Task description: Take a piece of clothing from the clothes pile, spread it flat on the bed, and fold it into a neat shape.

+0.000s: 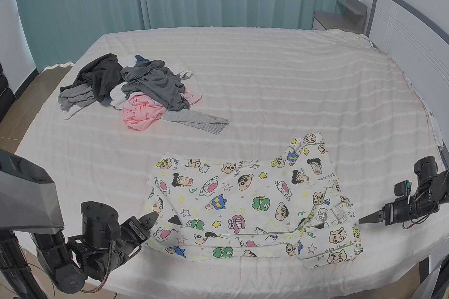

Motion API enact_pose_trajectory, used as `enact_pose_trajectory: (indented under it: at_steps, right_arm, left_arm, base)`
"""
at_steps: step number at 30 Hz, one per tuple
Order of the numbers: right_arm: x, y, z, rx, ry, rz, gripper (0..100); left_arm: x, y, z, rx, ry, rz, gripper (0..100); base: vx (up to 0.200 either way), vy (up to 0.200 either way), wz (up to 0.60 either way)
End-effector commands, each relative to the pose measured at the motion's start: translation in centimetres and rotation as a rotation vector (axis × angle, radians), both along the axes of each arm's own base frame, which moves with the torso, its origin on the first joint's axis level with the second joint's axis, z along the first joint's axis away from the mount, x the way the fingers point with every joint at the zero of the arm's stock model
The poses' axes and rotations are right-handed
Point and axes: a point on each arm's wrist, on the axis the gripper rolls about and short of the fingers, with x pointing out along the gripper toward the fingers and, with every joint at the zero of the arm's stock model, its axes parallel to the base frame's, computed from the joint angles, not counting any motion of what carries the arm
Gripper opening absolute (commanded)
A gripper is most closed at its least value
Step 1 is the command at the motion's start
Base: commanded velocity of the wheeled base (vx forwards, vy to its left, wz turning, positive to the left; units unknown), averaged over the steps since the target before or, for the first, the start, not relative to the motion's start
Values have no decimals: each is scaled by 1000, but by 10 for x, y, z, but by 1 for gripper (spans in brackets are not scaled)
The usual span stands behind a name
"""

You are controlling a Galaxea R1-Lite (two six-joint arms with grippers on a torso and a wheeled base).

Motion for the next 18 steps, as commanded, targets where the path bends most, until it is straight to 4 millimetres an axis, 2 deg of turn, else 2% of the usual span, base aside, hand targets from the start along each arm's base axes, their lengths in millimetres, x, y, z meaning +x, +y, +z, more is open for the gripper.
enact_pose_trajectory:
  at_steps: [1, 3, 6, 18]
  right_arm:
    - [-8, 1, 17, -16, -63, -10, 100]
    - [-11, 3, 21, -15, -77, -8, 100]
    - [-11, 3, 26, -19, -102, -9, 100]
    - [-10, 4, 30, -9, -112, -26, 100]
  left_arm:
    - [-3, 0, 18, -29, -76, -12, 100]
    - [-2, -1, 22, -43, -95, -13, 100]
    - [1, -2, 25, -50, -112, -12, 100]
    - [14, -7, 29, -32, -156, -24, 100]
  base:
    - [0, 0, 0]
    - [0, 0, 0]
    - [200, 0, 0]
    - [0, 0, 0]
